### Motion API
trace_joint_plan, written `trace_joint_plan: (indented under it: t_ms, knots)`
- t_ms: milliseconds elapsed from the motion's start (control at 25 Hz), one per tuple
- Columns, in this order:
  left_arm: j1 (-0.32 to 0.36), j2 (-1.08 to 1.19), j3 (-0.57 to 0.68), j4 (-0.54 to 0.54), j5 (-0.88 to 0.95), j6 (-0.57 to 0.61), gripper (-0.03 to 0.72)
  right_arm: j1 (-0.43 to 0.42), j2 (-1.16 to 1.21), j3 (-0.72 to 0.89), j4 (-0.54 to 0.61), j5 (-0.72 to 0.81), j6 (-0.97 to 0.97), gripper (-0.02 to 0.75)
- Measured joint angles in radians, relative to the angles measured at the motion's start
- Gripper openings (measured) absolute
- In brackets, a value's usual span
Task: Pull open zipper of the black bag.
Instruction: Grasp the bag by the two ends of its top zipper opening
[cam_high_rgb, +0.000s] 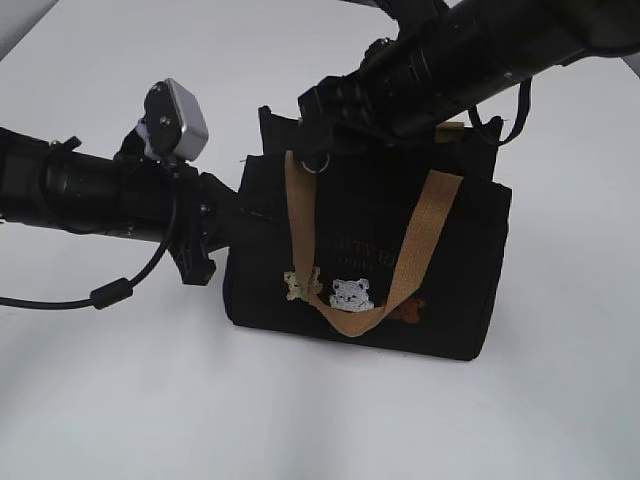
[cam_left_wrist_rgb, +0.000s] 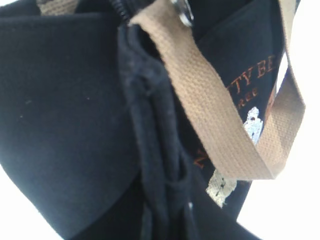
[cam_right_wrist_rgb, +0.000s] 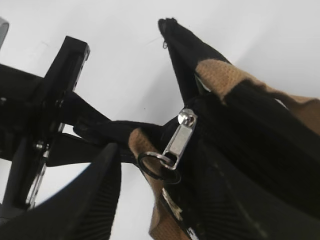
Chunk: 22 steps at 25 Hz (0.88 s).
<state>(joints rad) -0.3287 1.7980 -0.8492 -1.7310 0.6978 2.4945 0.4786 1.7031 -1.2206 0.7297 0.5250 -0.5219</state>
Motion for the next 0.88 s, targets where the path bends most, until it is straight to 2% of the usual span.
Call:
trace_joint_plan:
  t_ms: [320, 800, 880]
  knots:
    - [0.000, 0.001, 0.000, -0.001, -0.001, 0.000, 0.050, 0.000, 0.000, 0.000, 0.000, -0.028, 0.219, 0.380]
    - [0.000, 0.002, 0.000, 0.000, -0.006, 0.000, 0.050, 0.000, 0.033, 0.000, 0.007, -0.067, 0.285, 0.379]
    - [0.000, 0.003, 0.000, 0.000, -0.007, 0.000, 0.050, 0.000, 0.034, 0.000, 0.007, -0.069, 0.287, 0.359]
